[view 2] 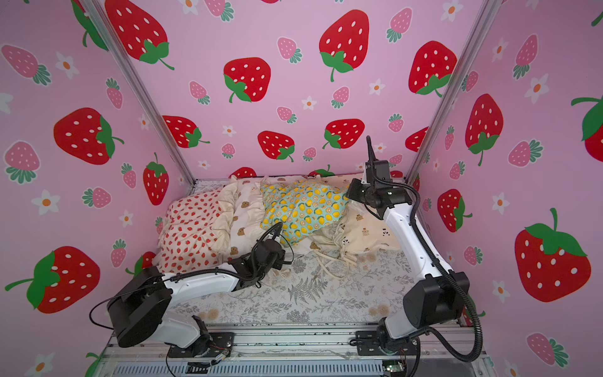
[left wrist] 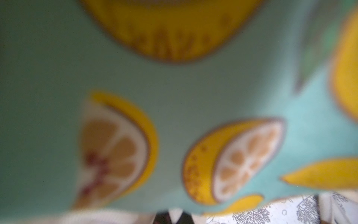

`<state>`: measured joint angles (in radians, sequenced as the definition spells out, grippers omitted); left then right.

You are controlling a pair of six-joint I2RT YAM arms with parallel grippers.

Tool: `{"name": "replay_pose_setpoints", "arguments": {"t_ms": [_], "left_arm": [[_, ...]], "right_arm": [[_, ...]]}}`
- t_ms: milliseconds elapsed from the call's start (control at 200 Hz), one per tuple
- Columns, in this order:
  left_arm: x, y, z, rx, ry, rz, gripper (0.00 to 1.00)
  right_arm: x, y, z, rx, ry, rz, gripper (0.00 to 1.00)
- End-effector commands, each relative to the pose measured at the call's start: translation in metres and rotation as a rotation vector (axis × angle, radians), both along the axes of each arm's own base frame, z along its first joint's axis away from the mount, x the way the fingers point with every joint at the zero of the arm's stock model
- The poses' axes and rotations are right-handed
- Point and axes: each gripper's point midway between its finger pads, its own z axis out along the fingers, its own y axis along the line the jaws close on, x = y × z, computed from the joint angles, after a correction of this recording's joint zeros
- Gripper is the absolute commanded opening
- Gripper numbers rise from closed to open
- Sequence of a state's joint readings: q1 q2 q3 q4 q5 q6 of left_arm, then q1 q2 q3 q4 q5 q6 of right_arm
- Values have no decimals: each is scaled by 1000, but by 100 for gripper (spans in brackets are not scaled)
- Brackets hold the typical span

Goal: Zip up pillowcases
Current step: Pick up the pillowcase from the pillowcase.

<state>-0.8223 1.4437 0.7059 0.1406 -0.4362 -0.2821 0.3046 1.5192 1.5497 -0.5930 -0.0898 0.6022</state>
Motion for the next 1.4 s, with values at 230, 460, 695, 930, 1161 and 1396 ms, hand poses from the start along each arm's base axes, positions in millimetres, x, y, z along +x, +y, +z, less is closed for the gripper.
{"name": "replay_pose_setpoints", "arguments": {"t_ms": [230,460,695,930,1161,1396], "left_arm": [[-17,3,78,-117,-20,-127,0],[-26,14,142,-298,-5,-196,0],[-19,-4,200,-511,42,-334,0],[-4,-23,246,-630,48,-381,0],[15,-23,257,-709,47,-339,0],[14,-23,264,-735,58,-348,0]], "right_arm": [[9,-26,28,-22,-53,-78,4],[35,-36,2,-77,20,-93,5],[43,-12,-40,-105,88,-1,24],[20,-13,-33,-119,54,26,60],[-22,-22,1,-125,-18,20,85],[-81,-5,47,-140,-113,82,91]]}}
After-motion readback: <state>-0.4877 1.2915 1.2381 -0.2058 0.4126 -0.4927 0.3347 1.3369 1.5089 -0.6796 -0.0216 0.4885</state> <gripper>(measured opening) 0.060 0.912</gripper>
